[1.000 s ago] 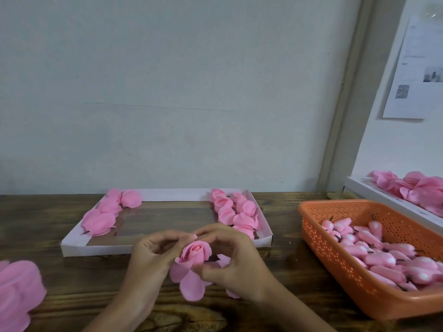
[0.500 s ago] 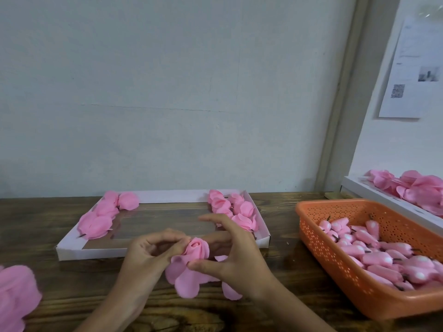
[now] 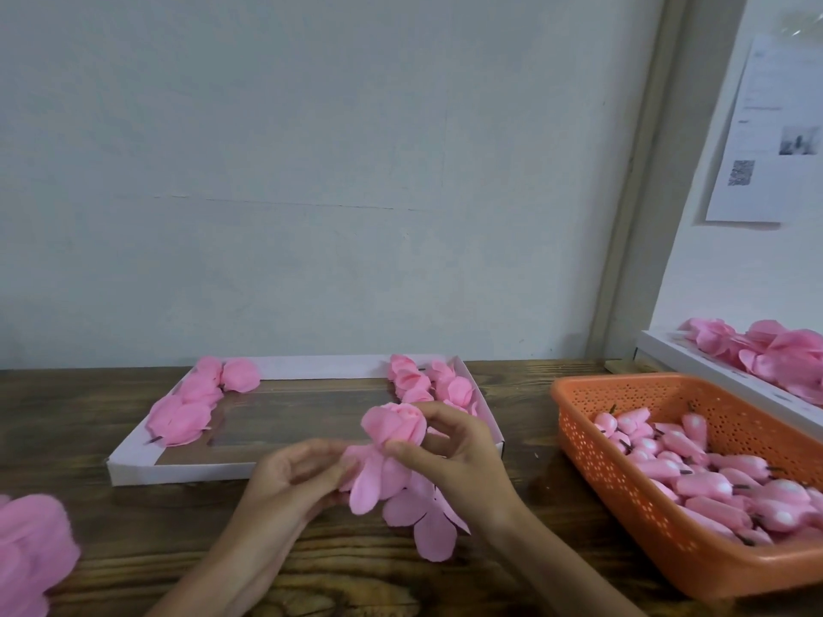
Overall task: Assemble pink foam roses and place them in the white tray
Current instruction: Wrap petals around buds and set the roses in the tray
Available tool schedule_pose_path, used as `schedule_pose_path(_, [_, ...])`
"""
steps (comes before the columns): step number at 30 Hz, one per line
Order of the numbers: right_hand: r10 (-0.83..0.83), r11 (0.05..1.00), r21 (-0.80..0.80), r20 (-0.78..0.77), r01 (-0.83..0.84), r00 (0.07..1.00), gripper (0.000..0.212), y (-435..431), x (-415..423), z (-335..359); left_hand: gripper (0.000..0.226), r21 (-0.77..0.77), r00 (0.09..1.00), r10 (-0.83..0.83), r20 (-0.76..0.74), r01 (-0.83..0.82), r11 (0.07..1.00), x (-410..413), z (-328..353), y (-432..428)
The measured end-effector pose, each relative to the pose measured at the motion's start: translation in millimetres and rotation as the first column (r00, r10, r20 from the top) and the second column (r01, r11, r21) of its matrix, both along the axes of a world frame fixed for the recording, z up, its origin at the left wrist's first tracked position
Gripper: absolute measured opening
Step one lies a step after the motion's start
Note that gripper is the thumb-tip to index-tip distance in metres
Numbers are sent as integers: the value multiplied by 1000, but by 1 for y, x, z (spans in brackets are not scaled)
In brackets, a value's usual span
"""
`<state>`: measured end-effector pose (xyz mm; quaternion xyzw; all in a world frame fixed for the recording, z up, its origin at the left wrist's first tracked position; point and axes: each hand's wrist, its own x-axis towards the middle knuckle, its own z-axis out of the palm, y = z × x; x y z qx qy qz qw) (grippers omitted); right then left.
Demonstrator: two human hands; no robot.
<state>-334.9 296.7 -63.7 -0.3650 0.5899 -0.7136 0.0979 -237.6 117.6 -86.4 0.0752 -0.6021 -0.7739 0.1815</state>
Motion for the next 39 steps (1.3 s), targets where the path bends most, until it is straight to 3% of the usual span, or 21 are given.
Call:
schedule_pose_path(7, [103,994,56,-79,-99,991,26,0,1,-2,28,131,993,112,-37,-106,986,-2,-1,-3])
schedule_pose_path(10, [153,984,108,-102,-142,983,26,1,3,-2,36,62,988,145,-60,-142,988,0,1,2])
schedule_pose_path(15, [181,971,188,-168,-149,969,29,0,4,0,31,-43,976,193,-104,-198,979,4,3,7])
schedule_pose_path(23, [140,968,232,-205,-91,969,26,0,8,2,26,-136,977,150,-153,-172,976,8,8,12])
schedule_pose_path(26, [94,971,237,-205,-44,974,29,-2,9,0,31,-230,971,121,-204,-168,958,9,10,11])
schedule_pose_path(30, [40,976,220,-222,10,974,32,-3,9,-5,18,-364,954,110,-280,-211,907,10,11,12])
schedule_pose_path(35, [-9,985,168,-220,47,976,44,-5,10,-6,16,-375,943,94,-321,-217,901,9,12,14])
schedule_pose_path(39, [18,987,158,-203,14,979,36,-4,8,-5,16,-353,939,116,-323,-233,906,8,14,17])
